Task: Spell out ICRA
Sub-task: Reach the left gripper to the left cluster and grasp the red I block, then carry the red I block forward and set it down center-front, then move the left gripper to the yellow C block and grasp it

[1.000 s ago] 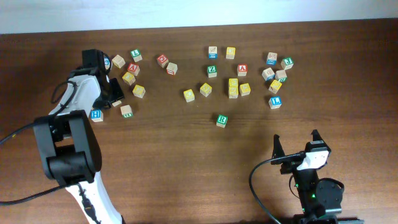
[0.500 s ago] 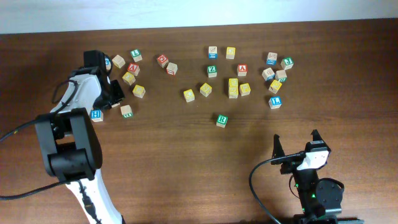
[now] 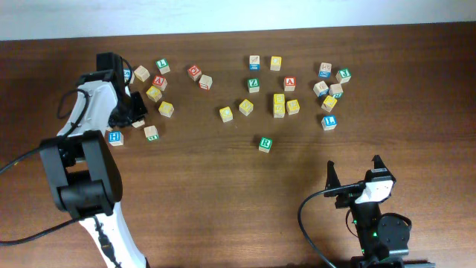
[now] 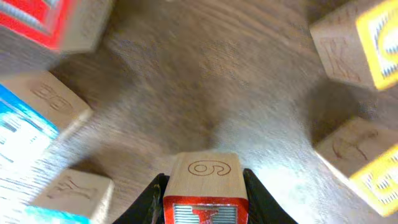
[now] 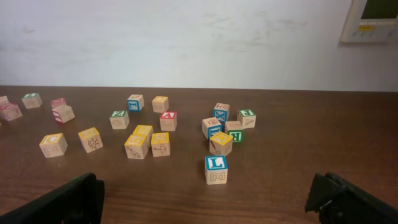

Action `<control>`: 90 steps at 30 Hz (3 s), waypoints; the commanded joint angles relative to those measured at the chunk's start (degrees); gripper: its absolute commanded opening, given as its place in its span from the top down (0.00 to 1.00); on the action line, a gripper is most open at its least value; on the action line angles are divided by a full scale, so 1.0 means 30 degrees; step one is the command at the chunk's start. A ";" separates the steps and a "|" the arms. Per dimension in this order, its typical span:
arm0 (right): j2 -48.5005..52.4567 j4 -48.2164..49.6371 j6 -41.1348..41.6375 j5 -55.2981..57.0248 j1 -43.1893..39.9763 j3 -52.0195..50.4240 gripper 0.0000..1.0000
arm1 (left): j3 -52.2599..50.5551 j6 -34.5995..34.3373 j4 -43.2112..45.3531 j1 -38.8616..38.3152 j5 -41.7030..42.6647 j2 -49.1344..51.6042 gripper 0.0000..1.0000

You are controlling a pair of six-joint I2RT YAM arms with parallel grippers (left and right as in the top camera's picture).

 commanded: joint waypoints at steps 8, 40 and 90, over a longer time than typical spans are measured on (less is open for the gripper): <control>-0.0109 -0.0080 0.0153 -0.0102 -0.0117 -0.0102 0.02 | 0.1785 0.0044 -0.2681 0.0029 0.9457 0.0226 0.77; -0.0109 -0.0080 0.0153 -0.0102 -0.0117 -0.0102 0.02 | -0.1814 -0.2018 -0.4386 -1.1016 0.4306 0.0233 0.76; -0.0109 -0.0080 0.0153 -0.0102 -0.0117 -0.0102 0.02 | 0.9639 -0.2135 -1.0528 -0.7431 0.1960 0.0233 0.21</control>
